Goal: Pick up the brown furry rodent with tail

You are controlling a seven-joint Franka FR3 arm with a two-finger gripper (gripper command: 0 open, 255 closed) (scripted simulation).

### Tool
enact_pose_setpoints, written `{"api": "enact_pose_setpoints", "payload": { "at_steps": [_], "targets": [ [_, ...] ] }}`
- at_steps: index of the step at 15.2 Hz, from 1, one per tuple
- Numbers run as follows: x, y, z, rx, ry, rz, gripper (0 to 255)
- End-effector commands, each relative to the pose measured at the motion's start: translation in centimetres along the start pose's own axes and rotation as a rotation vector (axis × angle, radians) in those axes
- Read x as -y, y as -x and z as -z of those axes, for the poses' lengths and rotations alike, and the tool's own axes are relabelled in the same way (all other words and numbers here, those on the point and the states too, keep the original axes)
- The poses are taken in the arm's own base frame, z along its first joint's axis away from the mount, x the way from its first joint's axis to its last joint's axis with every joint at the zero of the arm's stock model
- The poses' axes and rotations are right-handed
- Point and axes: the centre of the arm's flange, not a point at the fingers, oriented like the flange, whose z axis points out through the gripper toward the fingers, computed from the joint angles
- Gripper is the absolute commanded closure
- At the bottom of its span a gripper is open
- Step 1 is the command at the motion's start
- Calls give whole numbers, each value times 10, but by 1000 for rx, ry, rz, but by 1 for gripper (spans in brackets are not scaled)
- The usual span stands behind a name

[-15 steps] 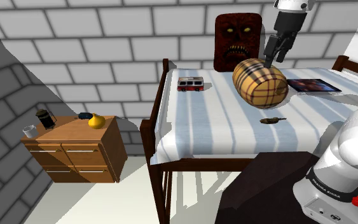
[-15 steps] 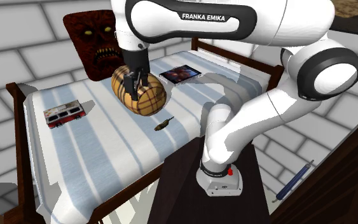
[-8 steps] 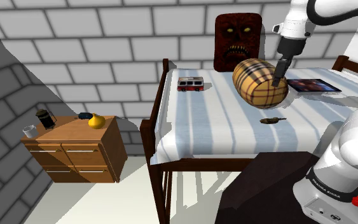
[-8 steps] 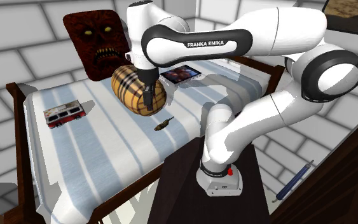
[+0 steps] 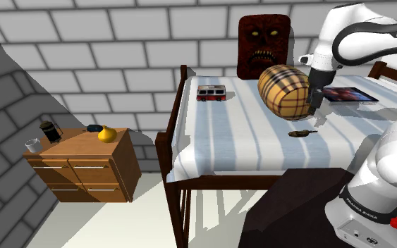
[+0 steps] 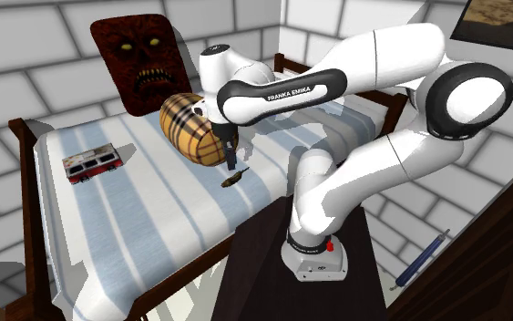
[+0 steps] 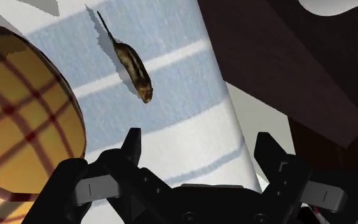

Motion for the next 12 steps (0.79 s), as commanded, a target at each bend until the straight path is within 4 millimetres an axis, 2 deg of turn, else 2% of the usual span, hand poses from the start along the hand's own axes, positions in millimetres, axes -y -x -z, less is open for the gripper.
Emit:
{"api": "enact_pose_setpoints", "payload": {
  "at_steps": [1,12],
  "targets": [
    [-10,8,-22,9,6,74,0],
    [-78,31,-143,61,36,453,0]
  ]
}}
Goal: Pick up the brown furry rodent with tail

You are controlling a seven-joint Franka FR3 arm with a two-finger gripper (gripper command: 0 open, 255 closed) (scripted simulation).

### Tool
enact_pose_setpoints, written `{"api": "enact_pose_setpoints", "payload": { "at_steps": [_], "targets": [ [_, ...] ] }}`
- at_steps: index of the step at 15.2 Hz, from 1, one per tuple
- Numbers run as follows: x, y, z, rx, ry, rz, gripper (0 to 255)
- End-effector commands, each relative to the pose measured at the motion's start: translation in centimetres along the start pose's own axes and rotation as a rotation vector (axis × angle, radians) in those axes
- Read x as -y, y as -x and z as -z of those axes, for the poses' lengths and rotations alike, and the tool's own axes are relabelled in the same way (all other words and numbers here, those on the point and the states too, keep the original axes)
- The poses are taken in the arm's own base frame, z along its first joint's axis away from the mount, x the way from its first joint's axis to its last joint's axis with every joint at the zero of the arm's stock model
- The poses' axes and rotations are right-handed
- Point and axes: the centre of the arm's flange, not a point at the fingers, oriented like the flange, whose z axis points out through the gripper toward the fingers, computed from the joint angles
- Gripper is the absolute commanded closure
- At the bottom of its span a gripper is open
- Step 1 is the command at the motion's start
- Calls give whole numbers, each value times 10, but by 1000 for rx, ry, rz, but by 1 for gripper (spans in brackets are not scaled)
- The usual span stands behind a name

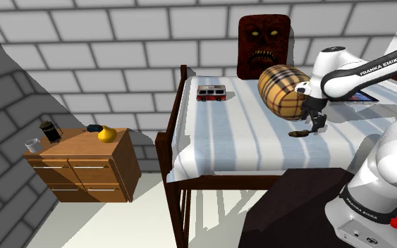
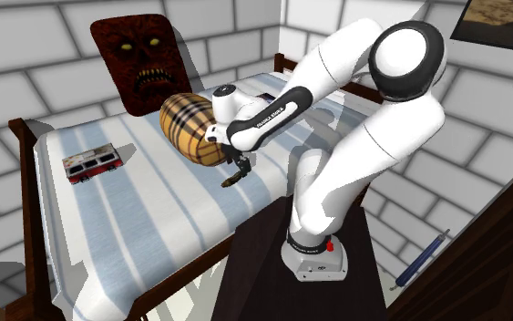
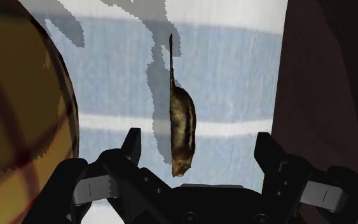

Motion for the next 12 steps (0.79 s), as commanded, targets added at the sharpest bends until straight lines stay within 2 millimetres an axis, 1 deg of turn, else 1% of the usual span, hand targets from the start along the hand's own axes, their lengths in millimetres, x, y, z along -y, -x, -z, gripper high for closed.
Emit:
{"api": "enact_pose_setpoints", "payload": {
  "at_steps": [1,2,8,9,11,12],
  "targets": [
    [-11,8,-24,10,8,73,0],
    [-12,8,-25,10,9,78,0],
    [-10,5,-57,10,9,78,0],
    [-10,4,-65,10,9,78,0],
    [-10,4,-65,10,9,78,0],
    [-9,4,-65,10,9,78,255]
  ]
}}
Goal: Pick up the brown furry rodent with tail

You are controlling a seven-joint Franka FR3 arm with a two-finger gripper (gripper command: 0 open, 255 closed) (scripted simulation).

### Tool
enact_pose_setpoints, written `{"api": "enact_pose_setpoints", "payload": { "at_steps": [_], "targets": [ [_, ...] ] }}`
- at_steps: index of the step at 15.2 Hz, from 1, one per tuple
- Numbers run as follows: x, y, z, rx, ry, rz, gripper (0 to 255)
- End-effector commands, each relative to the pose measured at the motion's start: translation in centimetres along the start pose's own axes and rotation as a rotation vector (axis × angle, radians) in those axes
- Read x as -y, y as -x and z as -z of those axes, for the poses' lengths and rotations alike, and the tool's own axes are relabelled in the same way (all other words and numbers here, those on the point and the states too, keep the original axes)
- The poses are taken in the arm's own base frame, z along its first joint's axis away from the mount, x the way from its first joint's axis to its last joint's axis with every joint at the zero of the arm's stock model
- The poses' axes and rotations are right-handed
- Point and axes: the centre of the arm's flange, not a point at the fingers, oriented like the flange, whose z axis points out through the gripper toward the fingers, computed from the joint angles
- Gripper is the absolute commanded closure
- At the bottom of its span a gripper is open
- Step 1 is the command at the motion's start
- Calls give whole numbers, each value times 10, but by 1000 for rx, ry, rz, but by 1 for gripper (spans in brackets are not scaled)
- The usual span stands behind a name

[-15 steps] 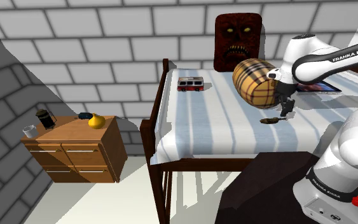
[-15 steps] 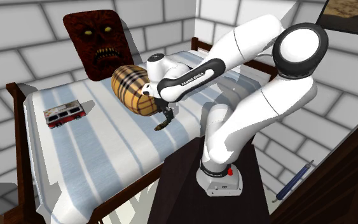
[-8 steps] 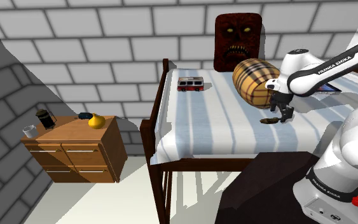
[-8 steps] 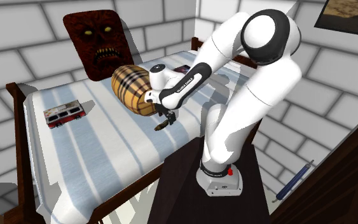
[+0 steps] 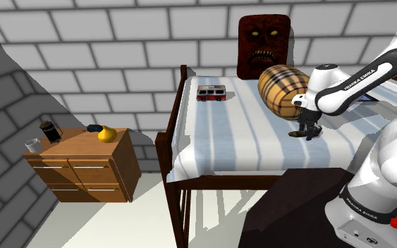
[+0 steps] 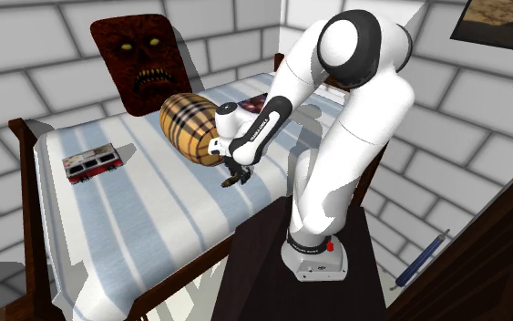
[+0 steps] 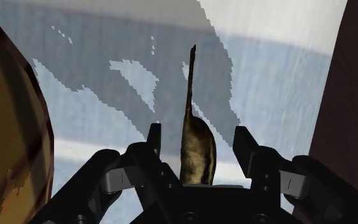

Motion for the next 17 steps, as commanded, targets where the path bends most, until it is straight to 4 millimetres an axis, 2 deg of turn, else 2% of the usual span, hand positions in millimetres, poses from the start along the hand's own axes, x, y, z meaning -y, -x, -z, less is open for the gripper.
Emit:
{"api": "enact_pose_setpoints", "payload": {
  "at_steps": [1,9,17],
  "targets": [
    [0,0,-1,0,0,0,255],
    [0,0,-1,0,0,0,255],
    [-2,5,41,0,0,0,255]
  ]
}}
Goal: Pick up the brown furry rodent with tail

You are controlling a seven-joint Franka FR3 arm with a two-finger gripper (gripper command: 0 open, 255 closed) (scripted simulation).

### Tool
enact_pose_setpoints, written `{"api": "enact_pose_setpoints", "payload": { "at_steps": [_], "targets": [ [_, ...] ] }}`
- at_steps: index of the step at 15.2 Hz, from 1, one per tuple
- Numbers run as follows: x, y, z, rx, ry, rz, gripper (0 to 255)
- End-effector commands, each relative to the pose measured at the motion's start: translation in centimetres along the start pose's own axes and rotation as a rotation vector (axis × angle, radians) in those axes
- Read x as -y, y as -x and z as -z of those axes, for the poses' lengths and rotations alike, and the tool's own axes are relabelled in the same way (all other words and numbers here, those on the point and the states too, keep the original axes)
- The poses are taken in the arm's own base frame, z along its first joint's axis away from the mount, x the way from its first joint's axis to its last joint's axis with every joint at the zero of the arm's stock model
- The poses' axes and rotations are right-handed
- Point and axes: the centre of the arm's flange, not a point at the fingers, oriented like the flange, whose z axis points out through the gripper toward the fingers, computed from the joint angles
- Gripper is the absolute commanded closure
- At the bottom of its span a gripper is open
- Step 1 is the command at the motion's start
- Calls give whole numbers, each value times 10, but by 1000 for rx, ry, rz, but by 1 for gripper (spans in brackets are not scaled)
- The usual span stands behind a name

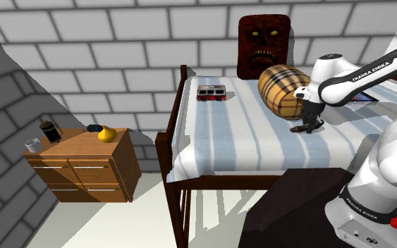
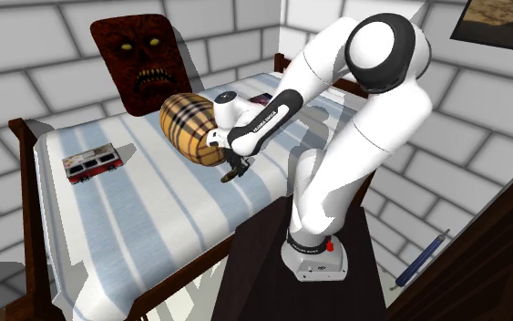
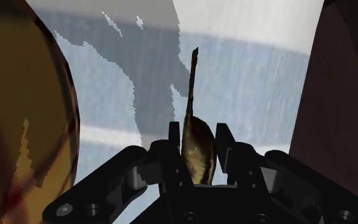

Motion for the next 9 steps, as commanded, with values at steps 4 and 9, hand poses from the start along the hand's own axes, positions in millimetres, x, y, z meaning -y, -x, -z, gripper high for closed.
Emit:
{"api": "enact_pose_setpoints", "payload": {
  "at_steps": [4,9],
  "targets": [
    [-1,4,26,1,-1,0,255],
    [-2,6,42,1,-1,0,255]
  ]
}}
